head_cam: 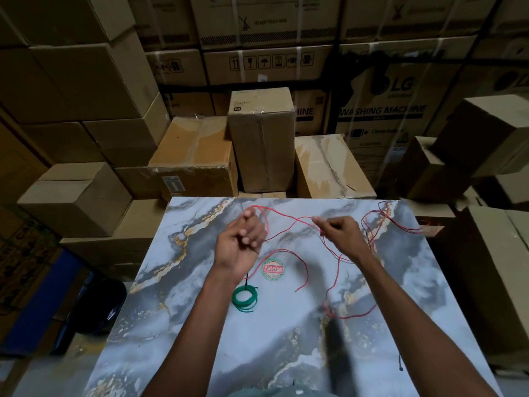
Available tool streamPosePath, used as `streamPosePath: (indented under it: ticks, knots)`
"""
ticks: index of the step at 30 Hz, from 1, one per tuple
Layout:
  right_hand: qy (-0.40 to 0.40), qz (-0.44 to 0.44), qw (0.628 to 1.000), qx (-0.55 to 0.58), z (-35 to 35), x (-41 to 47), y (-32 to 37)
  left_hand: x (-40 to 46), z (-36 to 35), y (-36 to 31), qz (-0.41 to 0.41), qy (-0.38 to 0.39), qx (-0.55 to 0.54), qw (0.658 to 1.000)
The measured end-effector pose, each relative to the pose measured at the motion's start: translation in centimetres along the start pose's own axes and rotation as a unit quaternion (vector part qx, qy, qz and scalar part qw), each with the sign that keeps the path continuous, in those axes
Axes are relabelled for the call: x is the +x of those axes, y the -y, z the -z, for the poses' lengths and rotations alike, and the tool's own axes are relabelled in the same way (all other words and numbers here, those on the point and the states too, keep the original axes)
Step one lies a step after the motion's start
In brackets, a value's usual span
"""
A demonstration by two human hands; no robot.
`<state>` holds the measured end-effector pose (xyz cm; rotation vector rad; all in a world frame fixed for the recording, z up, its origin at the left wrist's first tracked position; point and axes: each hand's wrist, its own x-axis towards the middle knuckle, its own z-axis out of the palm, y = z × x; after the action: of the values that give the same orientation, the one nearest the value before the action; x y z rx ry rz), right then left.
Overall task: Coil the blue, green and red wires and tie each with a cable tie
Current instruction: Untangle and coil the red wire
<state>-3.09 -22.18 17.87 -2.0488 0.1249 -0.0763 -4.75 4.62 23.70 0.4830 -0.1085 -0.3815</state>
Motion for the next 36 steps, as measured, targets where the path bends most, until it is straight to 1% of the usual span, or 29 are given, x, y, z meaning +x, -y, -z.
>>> streamPosePath:
  ticks: [2, 4, 6, 8, 10, 11, 13, 14, 15, 16, 18, 19, 20, 21, 23, 25, 26, 29, 31, 34, 36]
  knots:
    - [-0.028, -0.056, 0.997, -0.052, 0.5, -0.7, -4.4, 0.4, 1.3, -2.5, -0.06, -0.063, -0.039, 0.995]
    - [-0.052, -0.081, 0.992, -0.079, 1.2, -1.4, -7.6, 0.7, 3.0, -4.3, -0.1, -0.125, -0.007, 0.987]
    - [-0.037, -0.071, 0.988, -0.132, 0.9, -1.4, -8.6, 1.2, 3.9, -4.6, -0.115, -0.161, 0.041, 0.979]
    - [0.005, -0.079, 0.982, -0.169, -0.1, -1.1, -7.4, 1.8, 4.0, -3.3, -0.095, -0.164, 0.081, 0.979]
    - [0.017, -0.07, 0.98, -0.188, -1.6, -0.6, -5.6, 2.4, 3.3, -1.7, -0.054, -0.156, 0.119, 0.979]
    - [0.004, -0.055, 0.972, -0.226, -2.2, -0.3, -4.6, 2.6, 3.0, -1.0, -0.035, -0.152, 0.135, 0.979]
    - [-0.049, -0.036, 0.942, -0.33, -3.6, 0.0, -2.1, 2.8, 2.4, -0.1, -0.004, -0.138, 0.162, 0.977]
    - [-0.064, -0.028, 0.93, -0.362, -4.3, 0.0, -0.6, 2.8, 2.2, 0.2, 0.011, -0.132, 0.175, 0.976]
    - [-0.072, -0.01, 0.925, -0.373, -4.8, 0.0, 1.0, 2.9, 2.0, 0.6, 0.025, -0.127, 0.192, 0.973]
    - [-0.081, 0.024, 0.93, -0.357, -5.0, -0.1, 2.6, 3.0, 1.8, 0.9, 0.038, -0.124, 0.214, 0.968]
    - [-0.09, 0.147, 0.949, -0.263, -5.3, -0.1, 5.2, 2.9, 1.3, 1.1, 0.065, -0.118, 0.258, 0.957]
    - [-0.089, 0.208, 0.949, -0.222, -5.4, -0.2, 6.3, 2.8, 1.0, 1.2, 0.078, -0.111, 0.283, 0.949]
    - [-0.079, 0.247, 0.944, -0.203, -5.5, -0.3, 7.2, 2.6, 0.8, 1.3, 0.09, -0.102, 0.311, 0.941]
    - [-0.057, 0.263, 0.941, -0.206, -5.7, -0.2, 7.8, 2.4, 0.5, 1.3, 0.101, -0.091, 0.334, 0.933]
    - [0.006, 0.242, 0.939, -0.246, -5.9, 0.5, 8.1, 1.9, 0.1, 1.2, 0.123, -0.062, 0.36, 0.923]
    - [0.05, 0.203, 0.939, -0.272, -5.6, 1.2, 7.2, 1.4, -0.2, 1.0, 0.139, -0.034, 0.34, 0.929]
    - [0.063, 0.186, 0.948, -0.25, -5.2, 1.3, 6.7, 1.1, -0.2, 0.8, 0.143, -0.022, 0.309, 0.94]
    - [0.107, 0.12, 0.976, -0.148, -4.4, 0.5, 5.7, 0.7, -0.1, 0.1, 0.136, 0.011, 0.169, 0.976]
    - [0.109, 0.105, 0.983, -0.1, -4.5, -0.5, 5.2, 0.7, -0.1, -0.1, 0.13, 0.022, 0.105, 0.986]
    - [0.081, 0.088, 0.993, -0.025, -5.4, -1.7, 4.1, 1.3, 0.0, -0.1, 0.102, -0.021, 0.018, 0.994]
    - [0.068, 0.062, 0.996, 0.019, -5.6, -2.4, 3.2, 2.1, 0.6, -0.5, 0.047, -0.081, -0.018, 0.995]
